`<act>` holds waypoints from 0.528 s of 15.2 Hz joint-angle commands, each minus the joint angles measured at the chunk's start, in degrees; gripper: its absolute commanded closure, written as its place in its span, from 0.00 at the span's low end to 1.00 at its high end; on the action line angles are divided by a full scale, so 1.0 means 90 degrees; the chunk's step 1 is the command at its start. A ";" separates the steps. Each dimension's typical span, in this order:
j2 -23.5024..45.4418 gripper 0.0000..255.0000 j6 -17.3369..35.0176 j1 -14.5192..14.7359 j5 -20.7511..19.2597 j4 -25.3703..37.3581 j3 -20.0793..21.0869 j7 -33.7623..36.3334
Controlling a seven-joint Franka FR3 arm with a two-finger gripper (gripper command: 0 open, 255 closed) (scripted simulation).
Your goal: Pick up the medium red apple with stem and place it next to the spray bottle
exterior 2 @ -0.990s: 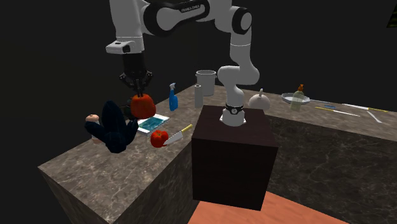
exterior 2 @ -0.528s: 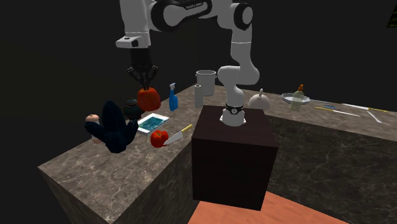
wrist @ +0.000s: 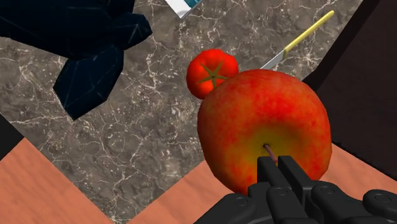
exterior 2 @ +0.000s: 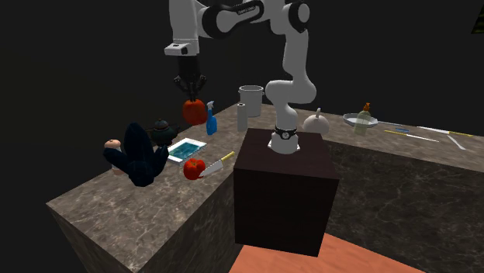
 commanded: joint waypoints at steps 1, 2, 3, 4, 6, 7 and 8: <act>-0.0493 1.00 -0.0056 -0.0166 -0.0307 -0.0358 0.0012 -0.0020; -0.0709 1.00 -0.0086 -0.0256 -0.0435 -0.0514 0.0018 -0.0038; -0.0919 1.00 -0.0121 -0.0353 -0.0558 -0.0662 0.0027 -0.0064; -0.1126 1.00 -0.0161 -0.0451 -0.0678 -0.0802 0.0030 -0.0095; -0.1526 1.00 -0.0255 -0.0658 -0.0905 -0.1061 0.0032 -0.0178; -0.1718 1.00 -0.0307 -0.0767 -0.1013 -0.1180 0.0030 -0.0229; -0.1906 1.00 -0.0362 -0.0878 -0.1118 -0.1291 0.0026 -0.0288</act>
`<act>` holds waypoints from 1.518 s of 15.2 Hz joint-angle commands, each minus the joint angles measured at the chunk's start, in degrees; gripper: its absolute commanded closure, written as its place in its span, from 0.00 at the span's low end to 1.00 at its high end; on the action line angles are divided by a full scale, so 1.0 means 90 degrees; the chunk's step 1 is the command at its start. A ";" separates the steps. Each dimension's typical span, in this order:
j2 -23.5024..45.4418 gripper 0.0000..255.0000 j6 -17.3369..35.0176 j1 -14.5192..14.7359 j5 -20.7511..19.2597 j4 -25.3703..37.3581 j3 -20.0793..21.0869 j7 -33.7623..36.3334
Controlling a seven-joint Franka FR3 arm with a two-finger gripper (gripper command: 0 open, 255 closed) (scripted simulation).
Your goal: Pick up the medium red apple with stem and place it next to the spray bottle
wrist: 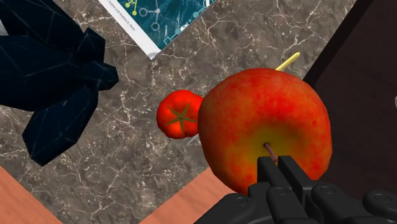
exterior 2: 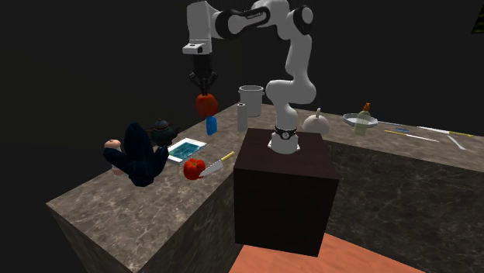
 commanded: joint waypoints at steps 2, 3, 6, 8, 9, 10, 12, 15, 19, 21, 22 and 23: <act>-0.0522 1.00 -0.0212 -0.0317 -0.0298 -0.0243 -0.0037 -0.0215; -0.0696 1.00 -0.0277 -0.0431 -0.0397 -0.0332 -0.0052 -0.0292; -0.1191 1.00 -0.0481 -0.0771 -0.0683 -0.0557 -0.0120 -0.0556; -0.1494 1.00 -0.0624 -0.0997 -0.0868 -0.0670 -0.0183 -0.0758; -0.1637 1.00 -0.0695 -0.1111 -0.0959 -0.0716 -0.0219 -0.0868; -0.1774 1.00 -0.0767 -0.1223 -0.1049 -0.0754 -0.0258 -0.0982; -0.2030 1.00 -0.0910 -0.1444 -0.1227 -0.0809 -0.0348 -0.1225; -0.2366 1.00 -0.1116 -0.1761 -0.1493 -0.0837 -0.0508 -0.1619; -0.2723 1.00 -0.1366 -0.2144 -0.1844 -0.0775 -0.0767 -0.2190; -0.2865 1.00 -0.1479 -0.2309 -0.2020 -0.0700 -0.0915 -0.2487; -0.2927 1.00 -0.1532 -0.2386 -0.2107 -0.0653 -0.0994 -0.2639; -0.2983 1.00 -0.1583 -0.2456 -0.2195 -0.0598 -0.1075 -0.2791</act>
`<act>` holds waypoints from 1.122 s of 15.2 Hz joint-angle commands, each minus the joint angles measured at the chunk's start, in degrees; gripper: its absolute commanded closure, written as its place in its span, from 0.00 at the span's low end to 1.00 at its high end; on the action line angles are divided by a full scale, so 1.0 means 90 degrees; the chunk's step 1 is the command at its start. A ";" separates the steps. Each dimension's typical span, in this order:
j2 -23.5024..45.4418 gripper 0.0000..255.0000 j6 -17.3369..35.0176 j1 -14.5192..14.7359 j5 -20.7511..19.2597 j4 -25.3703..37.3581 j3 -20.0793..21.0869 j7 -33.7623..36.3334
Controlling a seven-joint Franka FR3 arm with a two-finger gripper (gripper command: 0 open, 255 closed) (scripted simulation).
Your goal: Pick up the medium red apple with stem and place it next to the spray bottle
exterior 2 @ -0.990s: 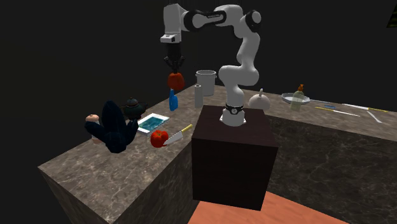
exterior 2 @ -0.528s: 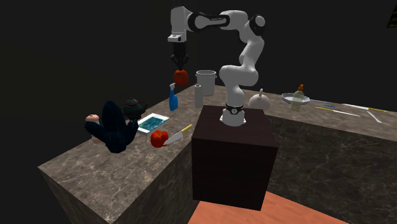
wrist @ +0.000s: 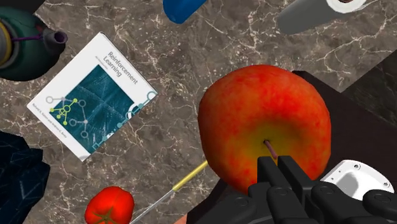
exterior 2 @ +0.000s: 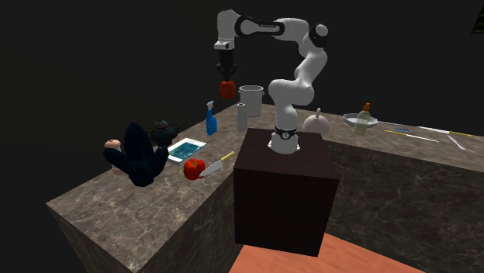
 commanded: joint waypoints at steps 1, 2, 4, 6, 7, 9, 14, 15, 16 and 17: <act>-0.0097 1.00 -0.0056 -0.0126 -0.0201 0.0089 -0.0205 -0.0310; -0.0141 1.00 -0.0101 -0.0187 -0.0287 0.0157 -0.0291 -0.0465; -0.0179 1.00 -0.0058 -0.0228 -0.0368 0.0114 -0.0378 -0.0527; -0.0215 1.00 0.0069 -0.0252 -0.0452 -0.0037 -0.0471 -0.0500; -0.0232 1.00 0.0133 -0.0264 -0.0494 -0.0110 -0.0519 -0.0487; -0.0260 1.00 0.0262 -0.0286 -0.0582 -0.0255 -0.0620 -0.0460; -0.0308 1.00 0.0590 -0.0331 -0.0816 -0.0594 -0.0892 -0.0393; -0.0314 1.00 0.0657 -0.0338 -0.0865 -0.0658 -0.0950 -0.0380; -0.0319 1.00 0.0724 -0.0345 -0.0915 -0.0721 -0.1009 -0.0366; -0.0322 1.00 0.0792 -0.0351 -0.0966 -0.0783 -0.1070 -0.0352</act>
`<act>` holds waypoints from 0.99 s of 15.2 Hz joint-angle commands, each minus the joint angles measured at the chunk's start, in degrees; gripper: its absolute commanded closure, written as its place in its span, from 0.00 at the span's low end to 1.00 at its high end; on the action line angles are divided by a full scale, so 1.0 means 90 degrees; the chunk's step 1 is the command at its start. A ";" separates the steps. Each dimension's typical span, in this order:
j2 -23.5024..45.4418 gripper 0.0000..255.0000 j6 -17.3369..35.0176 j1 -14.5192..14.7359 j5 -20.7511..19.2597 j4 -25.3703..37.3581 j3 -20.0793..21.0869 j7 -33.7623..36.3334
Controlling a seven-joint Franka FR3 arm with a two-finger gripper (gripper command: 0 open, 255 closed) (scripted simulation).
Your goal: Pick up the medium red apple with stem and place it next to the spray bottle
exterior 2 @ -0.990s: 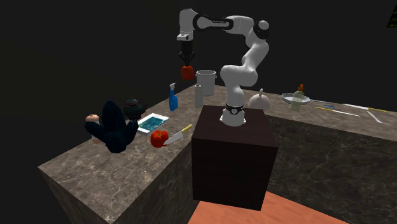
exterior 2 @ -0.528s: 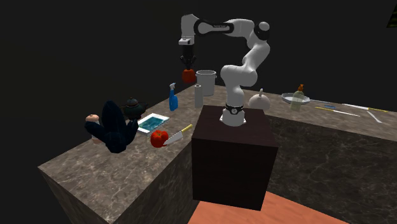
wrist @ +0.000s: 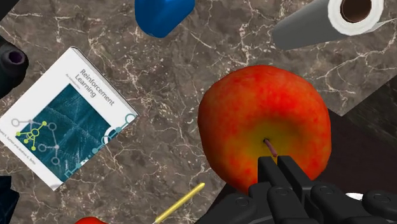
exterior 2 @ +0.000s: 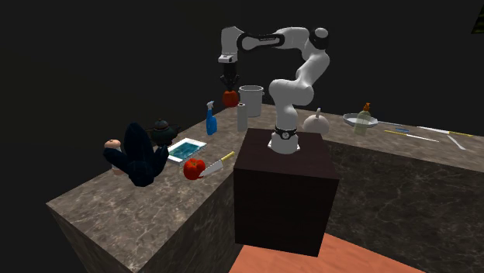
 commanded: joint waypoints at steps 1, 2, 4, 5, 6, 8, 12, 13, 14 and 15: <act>0.0013 1.00 0.0162 0.0013 -0.0106 -0.0124 -0.0139 0.0046; 0.0013 1.00 0.0230 0.0009 -0.0159 -0.0183 -0.0203 0.0060; 0.0016 1.00 0.0368 0.0004 -0.0266 -0.0298 -0.0334 0.0088; 0.0020 1.00 0.0438 0.0002 -0.0321 -0.0353 -0.0402 0.0103; 0.0026 1.00 0.0507 0.0002 -0.0377 -0.0406 -0.0471 0.0118; 0.0022 1.00 0.0498 -0.0004 -0.0373 -0.0404 -0.0464 0.0115; 0.0847 0.00 -0.0526 0.1237 0.1159 0.1697 -0.1778 -0.0132; 0.0842 0.00 -0.0598 0.1320 0.1198 0.1800 -0.1854 -0.0118; 0.0806 0.00 -0.0541 0.1312 0.1151 0.1721 -0.1886 -0.0091; 0.0784 0.00 -0.0477 0.1300 0.1112 0.1642 -0.1921 -0.0072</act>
